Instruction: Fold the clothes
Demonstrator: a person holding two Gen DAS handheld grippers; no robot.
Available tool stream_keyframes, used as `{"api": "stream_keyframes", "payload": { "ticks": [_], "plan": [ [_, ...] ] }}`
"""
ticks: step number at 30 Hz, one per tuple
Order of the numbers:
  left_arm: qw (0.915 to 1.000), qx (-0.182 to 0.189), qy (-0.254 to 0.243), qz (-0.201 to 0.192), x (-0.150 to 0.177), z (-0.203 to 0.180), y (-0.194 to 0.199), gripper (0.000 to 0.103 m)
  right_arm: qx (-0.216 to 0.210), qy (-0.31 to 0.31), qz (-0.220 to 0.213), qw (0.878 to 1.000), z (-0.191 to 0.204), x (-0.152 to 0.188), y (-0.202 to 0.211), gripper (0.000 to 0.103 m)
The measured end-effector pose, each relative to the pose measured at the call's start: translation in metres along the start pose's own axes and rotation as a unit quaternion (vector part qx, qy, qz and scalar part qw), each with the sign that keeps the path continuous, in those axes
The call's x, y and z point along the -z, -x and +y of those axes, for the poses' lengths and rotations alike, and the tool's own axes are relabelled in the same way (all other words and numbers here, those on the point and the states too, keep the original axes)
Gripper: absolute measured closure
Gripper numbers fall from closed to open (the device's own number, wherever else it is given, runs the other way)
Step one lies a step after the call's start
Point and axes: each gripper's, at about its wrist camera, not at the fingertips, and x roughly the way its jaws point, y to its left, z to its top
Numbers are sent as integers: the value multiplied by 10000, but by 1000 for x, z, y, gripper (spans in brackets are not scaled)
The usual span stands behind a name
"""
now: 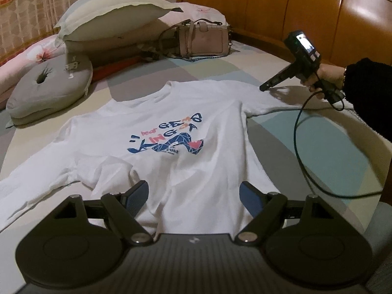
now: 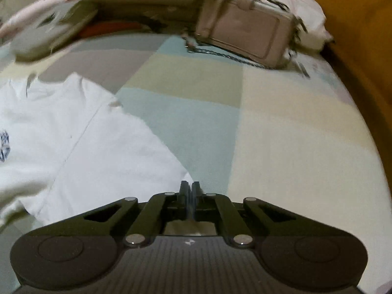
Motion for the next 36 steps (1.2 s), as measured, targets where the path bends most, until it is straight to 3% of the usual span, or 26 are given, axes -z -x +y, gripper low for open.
{"api": "stream_keyframes", "payload": {
  "ticks": [6, 10, 15, 23, 26, 30, 35, 36],
  "plan": [
    [10000, 0, 17, 9, 0, 1, 1, 21, 373, -800, -203, 9959, -16, -12, -10, 99],
    [10000, -16, -5, -42, 1, 3, 7, 21, 371, -1187, -553, 9907, -15, -4, 19, 88],
    [9999, -65, 70, -69, 1, 3, 9, 21, -140, -1295, -436, 9905, 2, 7, 41, 82],
    [9992, -262, 220, -198, 2, 18, 19, 20, -833, -1623, -120, 9832, 58, -44, 5, 79],
    [9987, -355, 335, -178, 7, 30, 18, 20, -481, -1567, 53, 9865, 78, -57, -27, 79],
    [9981, -406, 442, -117, 14, 44, 14, 20, 3, -1626, -279, 9863, 79, -67, -51, 74],
    [9970, -450, 610, -141, 21, 57, 21, 20, -92, -1695, -307, 9850, 77, -65, -30, 68],
    [9968, -463, 638, -146, 21, 59, 23, 20, -120, -1706, -304, 9848, 76, -65, -26, 61]
  ]
}}
